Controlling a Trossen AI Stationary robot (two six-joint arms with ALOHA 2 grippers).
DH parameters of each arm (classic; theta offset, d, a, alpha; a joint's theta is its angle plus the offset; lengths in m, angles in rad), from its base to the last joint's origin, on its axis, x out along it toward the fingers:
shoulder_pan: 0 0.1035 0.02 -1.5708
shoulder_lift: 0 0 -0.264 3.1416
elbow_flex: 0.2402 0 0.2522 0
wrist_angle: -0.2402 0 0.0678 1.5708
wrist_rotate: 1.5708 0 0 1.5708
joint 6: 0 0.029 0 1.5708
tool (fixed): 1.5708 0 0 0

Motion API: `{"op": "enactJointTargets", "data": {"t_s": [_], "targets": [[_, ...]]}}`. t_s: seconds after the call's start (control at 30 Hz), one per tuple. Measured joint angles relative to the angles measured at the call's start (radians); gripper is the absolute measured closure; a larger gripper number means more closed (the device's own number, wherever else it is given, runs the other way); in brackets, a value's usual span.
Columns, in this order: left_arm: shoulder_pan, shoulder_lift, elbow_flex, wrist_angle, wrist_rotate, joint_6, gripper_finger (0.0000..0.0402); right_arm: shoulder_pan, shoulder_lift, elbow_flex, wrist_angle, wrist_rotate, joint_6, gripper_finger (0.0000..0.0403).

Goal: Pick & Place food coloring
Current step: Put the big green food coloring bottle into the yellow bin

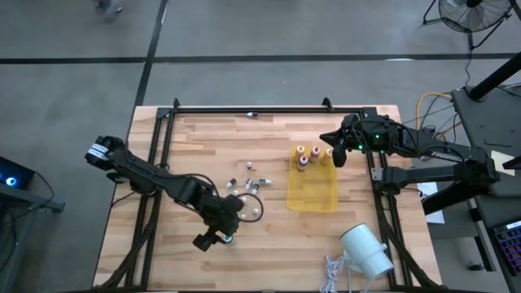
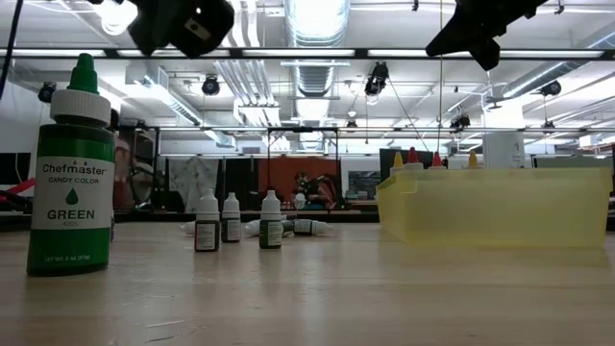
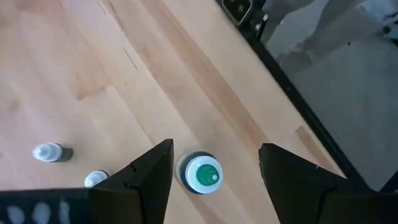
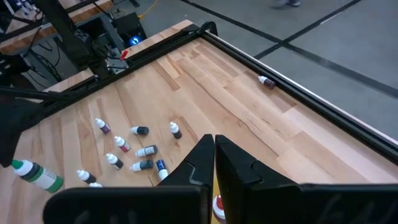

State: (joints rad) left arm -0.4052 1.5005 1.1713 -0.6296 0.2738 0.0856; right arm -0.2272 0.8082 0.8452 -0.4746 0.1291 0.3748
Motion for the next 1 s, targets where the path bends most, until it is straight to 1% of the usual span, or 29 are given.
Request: {"op": "enactJointTargets", "data": {"t_s": [0.23,0.37,0.53,1.0], "targets": [[-0.029,0.029,0.004,0.001,-0.01,0.0,0.0193,0.0,0.0,0.0,-0.001,0.0,0.0,0.0394],[-0.042,0.031,0.004,0.001,-0.083,0.001,0.0193,0.0,0.0,0.0,-0.001,0.0,0.0,0.0394],[-0.044,0.033,0.003,0.0,-0.111,0.005,0.0193,0.0,0.0,0.0,-0.004,0.0,0.0,0.0394],[-0.055,0.075,0.002,-0.001,-0.115,0.02,0.0193,0.0,0.0,0.0,-0.046,0.0,0.011,0.0394]]}}
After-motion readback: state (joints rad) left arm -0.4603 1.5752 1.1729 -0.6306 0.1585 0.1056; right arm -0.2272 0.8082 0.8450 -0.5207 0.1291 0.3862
